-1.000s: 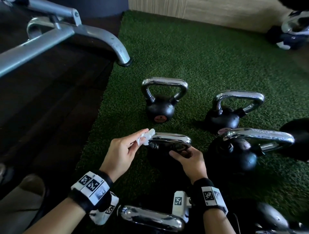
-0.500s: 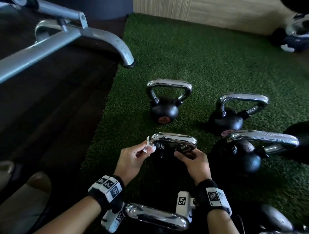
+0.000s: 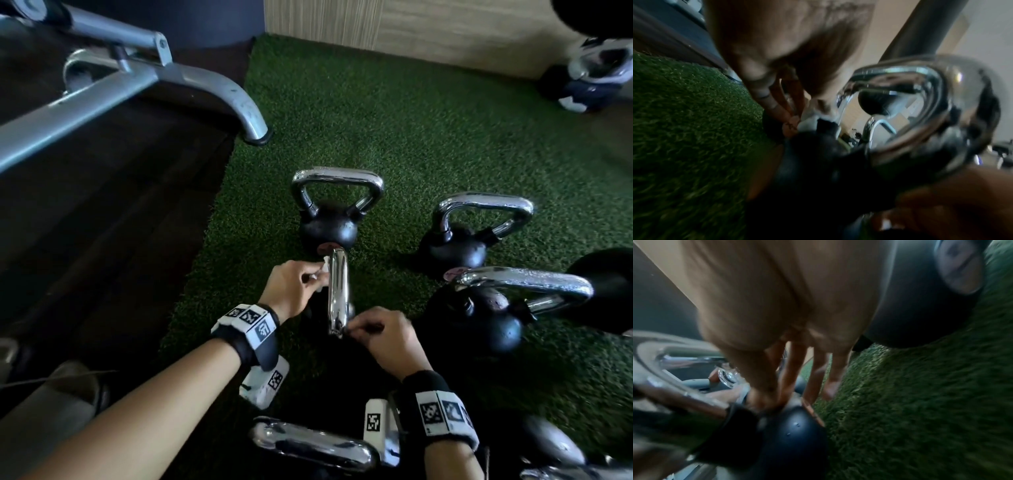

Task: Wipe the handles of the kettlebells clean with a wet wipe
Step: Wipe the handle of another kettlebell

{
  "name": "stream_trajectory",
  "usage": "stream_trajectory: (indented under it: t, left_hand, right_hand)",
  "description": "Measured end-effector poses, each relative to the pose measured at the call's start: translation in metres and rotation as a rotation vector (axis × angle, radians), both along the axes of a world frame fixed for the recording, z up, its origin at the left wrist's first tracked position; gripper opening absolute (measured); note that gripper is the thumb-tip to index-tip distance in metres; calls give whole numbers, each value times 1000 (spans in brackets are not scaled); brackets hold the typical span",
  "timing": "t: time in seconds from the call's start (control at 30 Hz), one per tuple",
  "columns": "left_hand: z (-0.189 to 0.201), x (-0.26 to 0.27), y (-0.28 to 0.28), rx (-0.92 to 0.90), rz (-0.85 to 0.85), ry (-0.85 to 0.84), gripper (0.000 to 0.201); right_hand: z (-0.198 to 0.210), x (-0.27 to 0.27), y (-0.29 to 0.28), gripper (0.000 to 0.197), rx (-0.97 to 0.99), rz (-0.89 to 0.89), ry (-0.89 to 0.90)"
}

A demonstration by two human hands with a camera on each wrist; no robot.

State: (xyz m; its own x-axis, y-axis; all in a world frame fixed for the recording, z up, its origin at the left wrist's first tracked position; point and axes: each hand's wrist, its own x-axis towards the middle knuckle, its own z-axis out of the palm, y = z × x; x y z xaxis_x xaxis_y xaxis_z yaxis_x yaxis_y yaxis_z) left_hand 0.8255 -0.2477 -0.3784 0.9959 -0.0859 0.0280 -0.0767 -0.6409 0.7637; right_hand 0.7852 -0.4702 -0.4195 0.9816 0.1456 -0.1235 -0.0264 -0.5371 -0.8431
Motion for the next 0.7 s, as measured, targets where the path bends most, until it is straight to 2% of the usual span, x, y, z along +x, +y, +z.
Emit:
stream_trajectory:
  t: [0.07, 0.1, 0.17, 0.2, 0.33, 0.47, 0.57, 0.63, 0.7]
  left_hand:
    - [7, 5, -1, 33, -45, 74, 21]
    - [8, 7, 0, 24, -74, 112, 22]
    - [10, 8, 1, 17, -105, 142, 22]
    - [10, 8, 2, 21, -82, 154, 21]
    - [11, 8, -1, -8, -18, 123, 17]
    - [12, 5, -4, -225, 70, -23, 16]
    - [10, 13, -1, -286, 63, 109, 21]
    - [7, 18, 5, -378, 50, 216, 33]
    - [15, 13, 6, -437, 44, 236, 37]
  right_hand:
    - [3, 10, 4, 29, 30, -54, -11]
    - [-1, 16, 8, 41, 48, -49, 29]
    - [-15, 24, 16, 83, 132, -44, 148]
    - [-23, 27, 20, 89, 165, -57, 192]
    - [-38, 28, 26, 73, 205, -74, 191]
    - [-37, 28, 26, 76, 276, -84, 219]
    - [-32, 27, 26, 67, 308, -93, 227]
    - [-31, 27, 26, 71, 302, -104, 232]
    - [-29, 26, 26, 68, 280, -102, 236]
